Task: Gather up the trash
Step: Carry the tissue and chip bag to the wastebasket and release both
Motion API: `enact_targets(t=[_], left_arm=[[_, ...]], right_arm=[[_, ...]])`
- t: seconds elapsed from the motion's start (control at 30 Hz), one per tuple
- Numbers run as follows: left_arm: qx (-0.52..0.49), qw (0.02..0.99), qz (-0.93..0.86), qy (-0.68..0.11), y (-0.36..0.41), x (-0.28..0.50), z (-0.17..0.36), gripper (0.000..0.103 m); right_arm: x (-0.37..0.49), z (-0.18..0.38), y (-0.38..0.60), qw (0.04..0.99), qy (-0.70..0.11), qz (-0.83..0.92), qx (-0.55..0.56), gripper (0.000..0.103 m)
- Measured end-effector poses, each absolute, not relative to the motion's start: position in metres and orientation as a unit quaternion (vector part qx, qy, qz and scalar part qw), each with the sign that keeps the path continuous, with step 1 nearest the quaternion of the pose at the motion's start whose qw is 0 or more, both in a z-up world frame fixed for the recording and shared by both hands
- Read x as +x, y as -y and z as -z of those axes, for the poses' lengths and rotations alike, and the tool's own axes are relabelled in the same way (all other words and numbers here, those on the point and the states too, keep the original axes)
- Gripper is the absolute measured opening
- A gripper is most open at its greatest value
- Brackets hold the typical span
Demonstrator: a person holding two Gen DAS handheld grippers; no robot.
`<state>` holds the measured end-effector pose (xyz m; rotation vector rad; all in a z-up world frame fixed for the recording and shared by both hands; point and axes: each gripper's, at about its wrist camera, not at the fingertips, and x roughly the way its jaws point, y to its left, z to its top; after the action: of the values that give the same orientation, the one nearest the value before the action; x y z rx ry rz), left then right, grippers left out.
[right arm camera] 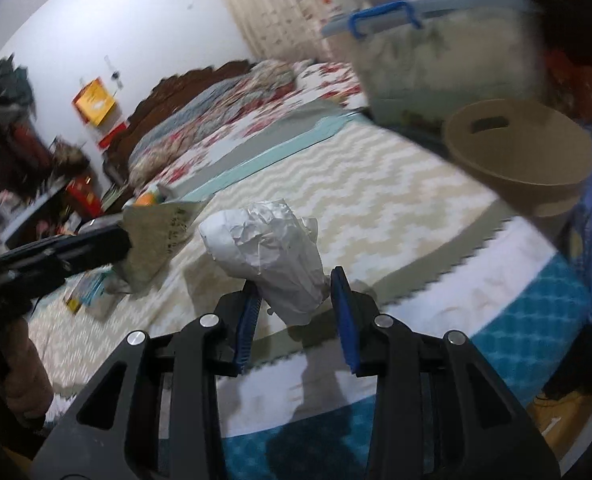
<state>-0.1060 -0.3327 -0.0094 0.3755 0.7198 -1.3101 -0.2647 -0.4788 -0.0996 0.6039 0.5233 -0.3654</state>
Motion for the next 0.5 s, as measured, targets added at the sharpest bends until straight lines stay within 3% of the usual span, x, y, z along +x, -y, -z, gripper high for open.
enact_targets(t=[0.27,0.5], left_arm=[[0.156,0.655,0.666,-0.322,0.435,-0.117,-0.011,0.012],[0.147,0.595,0.701,-0.365,0.553,-0.128,-0.002,0.012]], right_arm=[[-0.302,0.097,0.557,0.885,-0.204,0.275,0.316,0.038],[-0.33,0.101,0.637,0.854,-0.179,0.356,0.336,0.038]])
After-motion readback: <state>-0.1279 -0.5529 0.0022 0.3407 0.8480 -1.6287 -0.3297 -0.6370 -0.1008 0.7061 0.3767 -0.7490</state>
